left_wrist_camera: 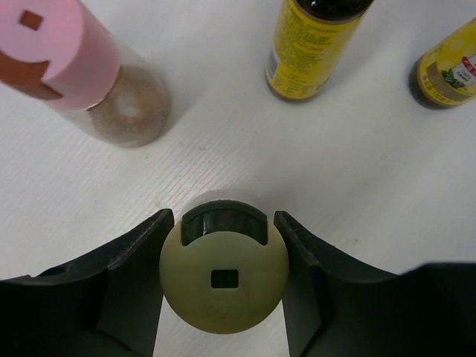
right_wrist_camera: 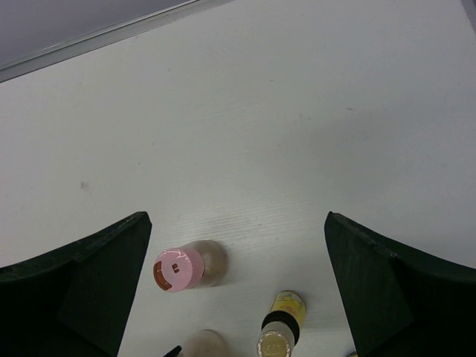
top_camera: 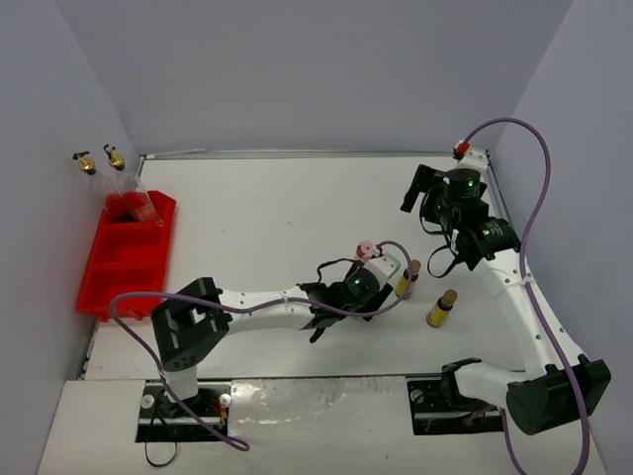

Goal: Organize the condiment bottles

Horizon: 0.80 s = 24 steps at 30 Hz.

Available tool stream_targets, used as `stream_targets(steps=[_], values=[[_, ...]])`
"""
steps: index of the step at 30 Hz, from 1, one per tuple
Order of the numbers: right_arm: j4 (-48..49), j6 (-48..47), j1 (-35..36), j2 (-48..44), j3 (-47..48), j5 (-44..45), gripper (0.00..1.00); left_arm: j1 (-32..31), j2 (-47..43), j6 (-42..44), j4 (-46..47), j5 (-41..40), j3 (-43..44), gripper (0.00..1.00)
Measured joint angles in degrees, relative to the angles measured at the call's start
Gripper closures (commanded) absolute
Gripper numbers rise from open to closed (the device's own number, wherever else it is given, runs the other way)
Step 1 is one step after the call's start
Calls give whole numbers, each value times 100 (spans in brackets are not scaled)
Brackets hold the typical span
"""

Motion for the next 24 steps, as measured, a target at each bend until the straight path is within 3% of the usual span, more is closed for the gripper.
stream_targets(steps=[8,13,18,24], values=[[-20,-13,0,0,0,-2,0,-150,-1577,-120,-1298,-1629,247,100],[-28,-13,0,15,1,-2,0,206,-2649,-252,-2135,-2980,628,100],[-31,-13,0,59,33,-4,0,1660,-3284,-302,-2469,-3461,577,100],[-31,-14,0,66,74,-4,0,4024,-3511,-293,-2560,-3033,102,100]])
